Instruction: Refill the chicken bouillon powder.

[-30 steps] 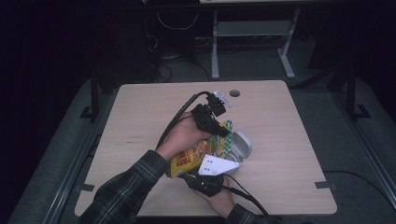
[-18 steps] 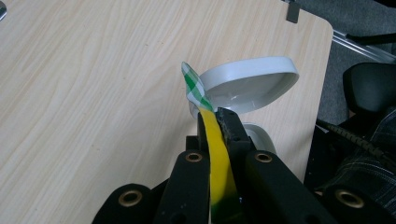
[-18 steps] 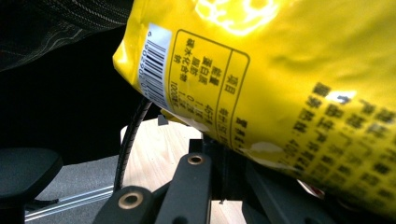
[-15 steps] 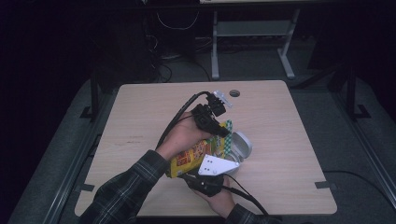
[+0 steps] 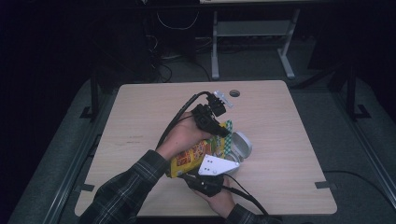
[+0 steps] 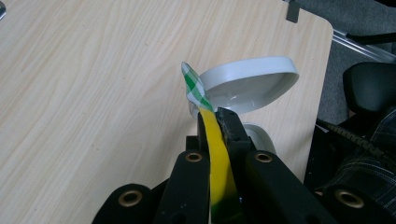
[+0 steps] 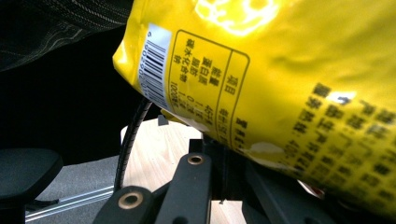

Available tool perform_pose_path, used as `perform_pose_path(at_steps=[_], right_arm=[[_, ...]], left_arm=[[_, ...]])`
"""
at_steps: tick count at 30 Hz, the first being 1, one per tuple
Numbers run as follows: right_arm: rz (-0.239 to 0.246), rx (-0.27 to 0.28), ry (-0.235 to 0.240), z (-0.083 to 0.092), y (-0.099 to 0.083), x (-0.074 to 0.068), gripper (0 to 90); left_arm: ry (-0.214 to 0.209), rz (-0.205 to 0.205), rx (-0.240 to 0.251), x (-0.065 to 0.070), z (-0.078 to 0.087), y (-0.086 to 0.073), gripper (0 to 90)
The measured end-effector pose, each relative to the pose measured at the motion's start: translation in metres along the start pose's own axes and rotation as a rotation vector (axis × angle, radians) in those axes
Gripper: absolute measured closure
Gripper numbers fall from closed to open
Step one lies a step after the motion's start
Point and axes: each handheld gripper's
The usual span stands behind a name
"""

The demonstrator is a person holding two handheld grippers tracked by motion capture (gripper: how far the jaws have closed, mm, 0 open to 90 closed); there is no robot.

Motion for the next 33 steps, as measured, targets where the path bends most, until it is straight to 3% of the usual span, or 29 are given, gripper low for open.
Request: perform_pose_path(at_steps=[33], right_arm=[[-0.007,0.000,0.003,0.0004,0.0001,-0.0001,90.0]], left_arm=[[0.002,-0.008,-0.007,0.0004,-0.0007,0.0015,89.7]])
Point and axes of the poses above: each handheld gripper's, and its own axes: z roughly backward along the jaws, y roughly out of its top, x roughly to its right, and after that the axes turned 12 degrees about -z, right-handed
